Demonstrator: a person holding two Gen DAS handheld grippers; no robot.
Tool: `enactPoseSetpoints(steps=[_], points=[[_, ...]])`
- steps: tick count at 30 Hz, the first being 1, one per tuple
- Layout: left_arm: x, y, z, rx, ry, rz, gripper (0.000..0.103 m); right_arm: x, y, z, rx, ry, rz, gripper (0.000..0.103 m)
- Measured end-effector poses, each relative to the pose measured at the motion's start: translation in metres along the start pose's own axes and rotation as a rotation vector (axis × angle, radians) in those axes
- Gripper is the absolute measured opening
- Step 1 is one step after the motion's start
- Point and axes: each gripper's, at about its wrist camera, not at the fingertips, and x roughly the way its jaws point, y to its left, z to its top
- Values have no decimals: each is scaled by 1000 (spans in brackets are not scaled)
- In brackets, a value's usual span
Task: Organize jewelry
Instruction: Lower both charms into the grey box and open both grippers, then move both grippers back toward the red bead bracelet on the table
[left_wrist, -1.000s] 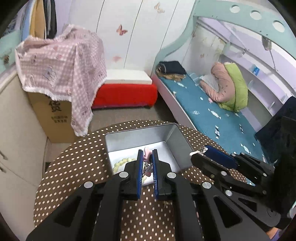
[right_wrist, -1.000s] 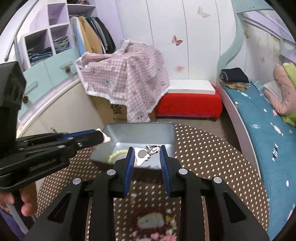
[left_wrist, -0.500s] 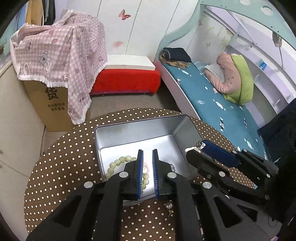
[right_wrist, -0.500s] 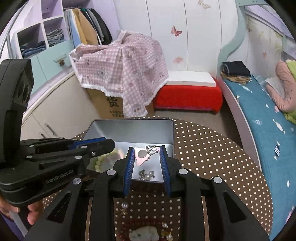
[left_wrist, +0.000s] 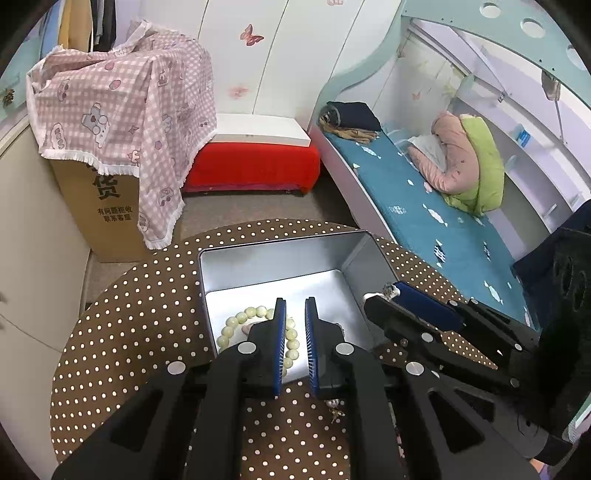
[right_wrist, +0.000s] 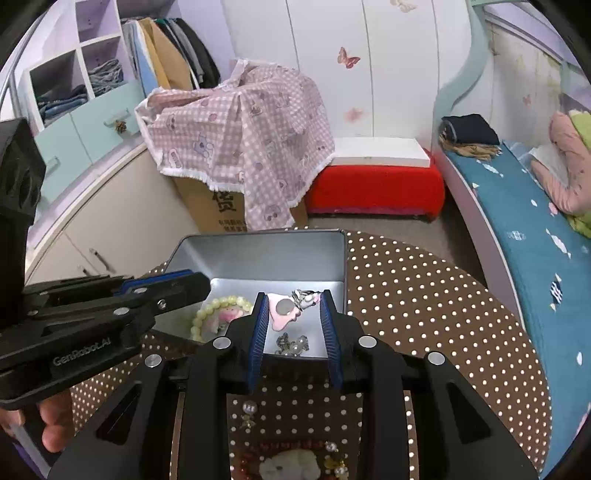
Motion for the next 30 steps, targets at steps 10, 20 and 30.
enactPoseSetpoints(steps=[10, 20, 30], points=[[-46, -6, -13, -34, -106, 5, 43, -52, 0, -5, -2, -77, -11, 42], [-76, -35, -58, 6, -161, 33, 54, -106, -21, -46, 11, -104, -36, 49], [-38, -66, -119, 39, -25, 17, 54, -106, -68, -114, 119, -25, -59, 53]])
